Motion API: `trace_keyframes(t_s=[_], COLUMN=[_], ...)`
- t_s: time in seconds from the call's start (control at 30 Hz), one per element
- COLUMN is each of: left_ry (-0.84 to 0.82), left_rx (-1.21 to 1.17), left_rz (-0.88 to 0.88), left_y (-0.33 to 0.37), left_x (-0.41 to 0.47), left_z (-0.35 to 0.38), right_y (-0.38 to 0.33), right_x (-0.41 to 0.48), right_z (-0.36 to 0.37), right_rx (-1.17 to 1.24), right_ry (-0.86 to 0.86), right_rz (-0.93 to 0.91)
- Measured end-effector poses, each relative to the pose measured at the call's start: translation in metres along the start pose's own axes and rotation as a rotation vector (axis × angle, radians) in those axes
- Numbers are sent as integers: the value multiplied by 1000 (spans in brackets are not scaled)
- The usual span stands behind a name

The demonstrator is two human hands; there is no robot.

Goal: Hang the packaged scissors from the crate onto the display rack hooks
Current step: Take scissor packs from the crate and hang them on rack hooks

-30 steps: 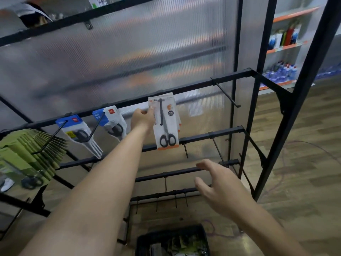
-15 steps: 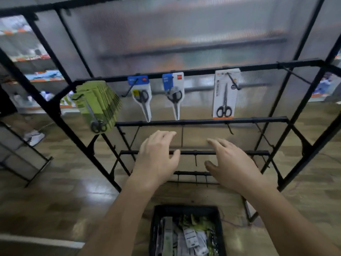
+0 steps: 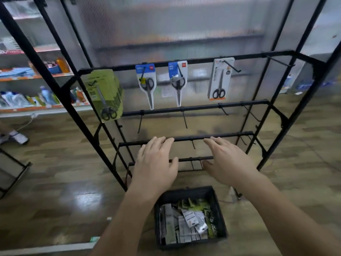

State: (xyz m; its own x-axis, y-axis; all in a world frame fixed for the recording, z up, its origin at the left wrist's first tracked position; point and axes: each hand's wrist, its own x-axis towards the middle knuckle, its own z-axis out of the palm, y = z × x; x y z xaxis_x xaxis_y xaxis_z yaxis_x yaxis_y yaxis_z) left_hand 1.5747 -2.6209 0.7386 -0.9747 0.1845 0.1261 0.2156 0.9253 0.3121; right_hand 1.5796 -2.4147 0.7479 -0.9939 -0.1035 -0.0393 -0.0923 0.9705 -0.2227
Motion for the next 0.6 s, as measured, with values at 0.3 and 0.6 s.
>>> trace_keyframes(t_s=[0.3,0.6], left_ry=[-65,-117], left_rx=[75,143], left_rz=[70,-12], left_y=[46,77], left_x=[-18,-43], left_z=[15,33], right_y=[41,76], right_x=[-44,-65], right_z=[11,29], right_rx=[16,57], right_ry=[8,-92], right_rz=[60,29])
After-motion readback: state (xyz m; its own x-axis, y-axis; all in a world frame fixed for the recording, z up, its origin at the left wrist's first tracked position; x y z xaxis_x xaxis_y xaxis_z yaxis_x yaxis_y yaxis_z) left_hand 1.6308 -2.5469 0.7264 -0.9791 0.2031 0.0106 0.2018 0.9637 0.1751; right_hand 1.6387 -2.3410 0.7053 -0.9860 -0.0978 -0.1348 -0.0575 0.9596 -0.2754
